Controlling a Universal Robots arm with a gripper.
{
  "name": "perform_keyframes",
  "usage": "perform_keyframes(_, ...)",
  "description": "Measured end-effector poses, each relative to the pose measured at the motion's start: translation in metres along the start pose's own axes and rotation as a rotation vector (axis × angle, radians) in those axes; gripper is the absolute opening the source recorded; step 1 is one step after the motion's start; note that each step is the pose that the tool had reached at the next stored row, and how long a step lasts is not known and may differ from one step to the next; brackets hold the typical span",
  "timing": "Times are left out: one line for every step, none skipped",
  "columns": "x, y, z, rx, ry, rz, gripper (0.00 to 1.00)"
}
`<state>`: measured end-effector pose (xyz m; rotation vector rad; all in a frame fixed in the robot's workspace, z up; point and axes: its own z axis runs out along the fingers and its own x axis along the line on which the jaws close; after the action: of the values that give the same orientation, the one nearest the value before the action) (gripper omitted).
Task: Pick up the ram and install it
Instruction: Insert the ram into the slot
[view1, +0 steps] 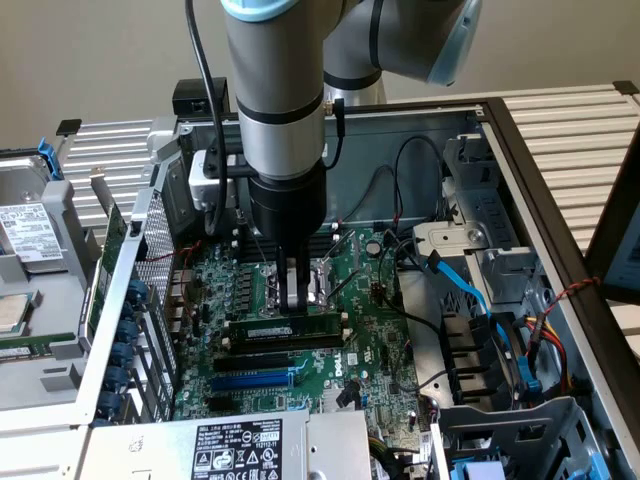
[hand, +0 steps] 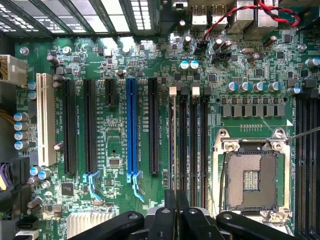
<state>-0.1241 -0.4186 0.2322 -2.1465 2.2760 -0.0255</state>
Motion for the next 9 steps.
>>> perform_keyframes(0.0,0.0,0.0001,0.0002,-0.0001,0.0,0.13)
perform_keyframes(0.0,0.0001,0.0003,0.0003,-0.0001,0.0,0.13)
perform_keyframes(0.0,0.0002,0.0005,0.0004,-0.0002,0.0,0.13)
perform_keyframes(0.0,0.0002,0.0006,0.0005,-0.0002,0.0,0.13)
perform_keyframes(0.0,0.0003,0.0008,0.0005,-0.0001,-0.001,0.13)
perform_keyframes(0.0,0.0003,0.0009,0.0006,-0.0002,-0.002,0.13)
perform_keyframes(0.0,0.0004,0.001,0.0006,-0.0002,-0.002,0.13)
perform_keyframes(0.0,0.0004,0.0011,0.0007,-0.0002,-0.002,0.13)
perform_keyframes(0.0,0.0004,0.0013,0.0008,-0.0003,-0.003,0.13)
